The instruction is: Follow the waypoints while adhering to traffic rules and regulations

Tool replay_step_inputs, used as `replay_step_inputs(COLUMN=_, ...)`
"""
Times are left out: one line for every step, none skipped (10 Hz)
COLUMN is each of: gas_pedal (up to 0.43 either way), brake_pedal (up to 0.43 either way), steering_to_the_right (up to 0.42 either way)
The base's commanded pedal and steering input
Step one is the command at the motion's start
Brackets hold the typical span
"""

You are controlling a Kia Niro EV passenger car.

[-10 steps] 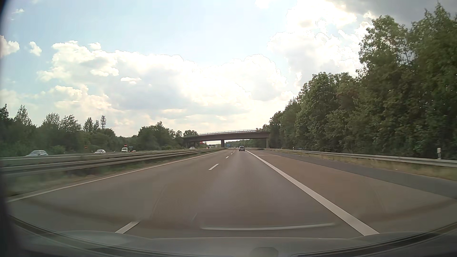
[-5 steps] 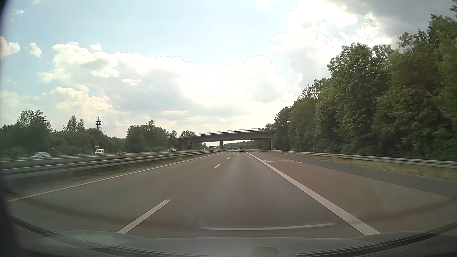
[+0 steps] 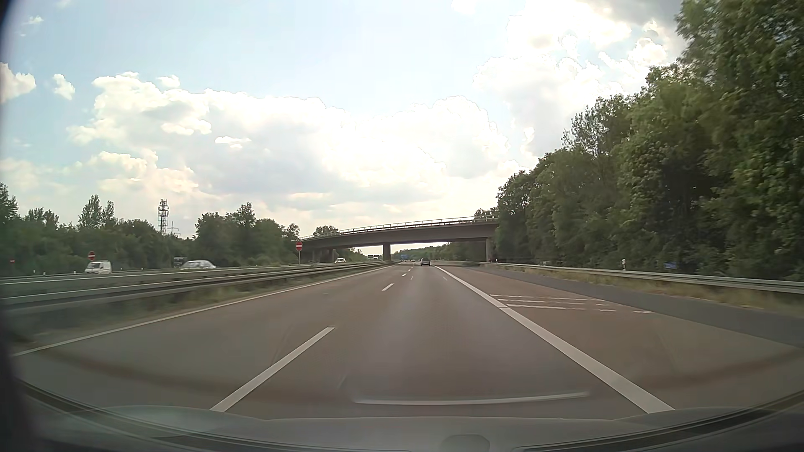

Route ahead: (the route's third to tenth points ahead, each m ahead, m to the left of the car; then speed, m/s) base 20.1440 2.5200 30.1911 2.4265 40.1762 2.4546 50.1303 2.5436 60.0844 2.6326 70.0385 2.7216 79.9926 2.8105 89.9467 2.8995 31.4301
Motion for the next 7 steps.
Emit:
replay_step_inputs(gas_pedal=0.311, brake_pedal=0.030, steering_to_the_right=-0.002)
replay_step_inputs(gas_pedal=0.311, brake_pedal=0.030, steering_to_the_right=-0.002)
replay_step_inputs(gas_pedal=0.311, brake_pedal=0.030, steering_to_the_right=-0.003)
replay_step_inputs(gas_pedal=0.311, brake_pedal=0.030, steering_to_the_right=-0.003)
replay_step_inputs(gas_pedal=0.311, brake_pedal=0.030, steering_to_the_right=-0.003)
replay_step_inputs(gas_pedal=0.311, brake_pedal=0.030, steering_to_the_right=-0.004)
replay_step_inputs(gas_pedal=0.311, brake_pedal=0.030, steering_to_the_right=-0.004)
